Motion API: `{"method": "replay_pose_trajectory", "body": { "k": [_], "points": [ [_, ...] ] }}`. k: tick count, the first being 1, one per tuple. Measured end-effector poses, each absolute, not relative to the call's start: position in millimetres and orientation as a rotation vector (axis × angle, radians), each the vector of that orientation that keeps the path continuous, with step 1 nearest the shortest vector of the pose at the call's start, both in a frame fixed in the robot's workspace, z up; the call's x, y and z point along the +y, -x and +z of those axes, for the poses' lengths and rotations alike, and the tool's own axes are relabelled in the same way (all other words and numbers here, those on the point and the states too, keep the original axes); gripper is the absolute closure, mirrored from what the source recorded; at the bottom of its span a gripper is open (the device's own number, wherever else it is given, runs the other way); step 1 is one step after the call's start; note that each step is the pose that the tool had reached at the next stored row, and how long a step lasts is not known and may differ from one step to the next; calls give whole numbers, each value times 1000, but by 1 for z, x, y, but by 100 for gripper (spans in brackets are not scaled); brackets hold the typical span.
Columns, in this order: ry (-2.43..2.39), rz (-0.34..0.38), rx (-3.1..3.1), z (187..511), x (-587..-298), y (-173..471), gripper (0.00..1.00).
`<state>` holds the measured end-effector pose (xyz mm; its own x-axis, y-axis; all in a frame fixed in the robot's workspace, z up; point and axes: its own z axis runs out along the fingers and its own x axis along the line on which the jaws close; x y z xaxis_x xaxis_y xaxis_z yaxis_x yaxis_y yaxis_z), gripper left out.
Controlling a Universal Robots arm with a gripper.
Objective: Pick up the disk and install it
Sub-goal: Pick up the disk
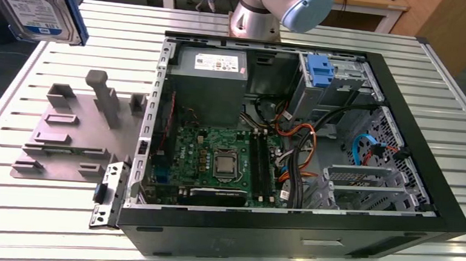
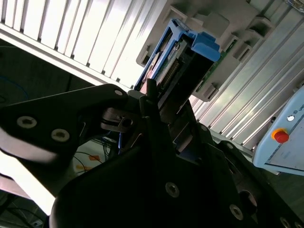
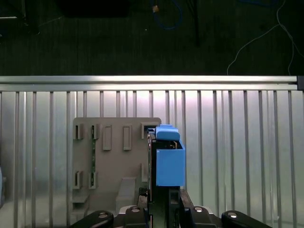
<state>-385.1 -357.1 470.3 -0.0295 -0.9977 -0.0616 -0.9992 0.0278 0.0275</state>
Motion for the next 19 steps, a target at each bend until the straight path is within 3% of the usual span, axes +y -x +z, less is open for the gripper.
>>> {"method": "replay_pose_trajectory", "body": {
  "k": [19],
  "points": [
    [2171,98,2234,488,-357,378,65]
  ]
}}
